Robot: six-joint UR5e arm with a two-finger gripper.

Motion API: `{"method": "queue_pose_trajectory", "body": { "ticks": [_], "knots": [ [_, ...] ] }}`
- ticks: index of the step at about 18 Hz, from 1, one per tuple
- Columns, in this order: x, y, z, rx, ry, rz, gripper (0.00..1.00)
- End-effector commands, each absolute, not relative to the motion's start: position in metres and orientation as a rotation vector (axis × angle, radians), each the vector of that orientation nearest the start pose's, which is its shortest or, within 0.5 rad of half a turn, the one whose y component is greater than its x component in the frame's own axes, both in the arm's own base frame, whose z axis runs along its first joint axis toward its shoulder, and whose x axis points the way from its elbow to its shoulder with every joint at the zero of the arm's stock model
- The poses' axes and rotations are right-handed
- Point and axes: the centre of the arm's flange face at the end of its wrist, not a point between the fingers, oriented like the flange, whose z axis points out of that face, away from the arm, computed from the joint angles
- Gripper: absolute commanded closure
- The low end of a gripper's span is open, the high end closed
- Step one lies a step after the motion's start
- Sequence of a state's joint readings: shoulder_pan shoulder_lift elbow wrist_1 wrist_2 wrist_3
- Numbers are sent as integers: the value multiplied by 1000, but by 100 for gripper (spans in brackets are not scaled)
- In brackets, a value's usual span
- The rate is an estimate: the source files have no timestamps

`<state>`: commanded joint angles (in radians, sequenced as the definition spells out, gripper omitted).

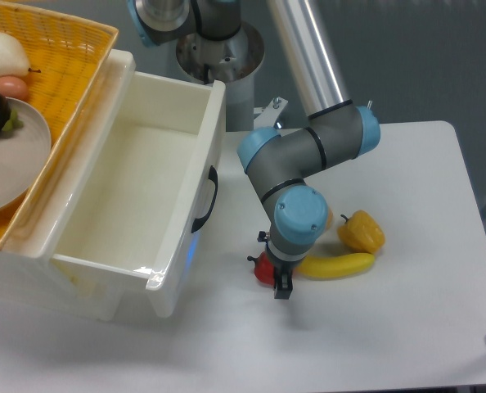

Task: Pick up the red pepper
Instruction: 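Close the gripper around the red pepper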

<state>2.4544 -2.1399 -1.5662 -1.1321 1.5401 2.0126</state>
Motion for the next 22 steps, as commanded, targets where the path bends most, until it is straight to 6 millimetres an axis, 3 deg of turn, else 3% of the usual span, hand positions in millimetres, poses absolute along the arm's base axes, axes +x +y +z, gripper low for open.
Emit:
{"method": "queue_pose_trajectory", "body": {
  "ticks": [13, 15, 18, 22],
  "knots": [
    [-414, 522, 192, -2641, 1660, -208, 1],
    [-414, 523, 192, -2642, 1661, -194, 4],
    [-413, 524, 192, -2644, 1662, -192, 19],
    [-413, 524, 190, -2644, 1662, -194, 19]
  ]
}}
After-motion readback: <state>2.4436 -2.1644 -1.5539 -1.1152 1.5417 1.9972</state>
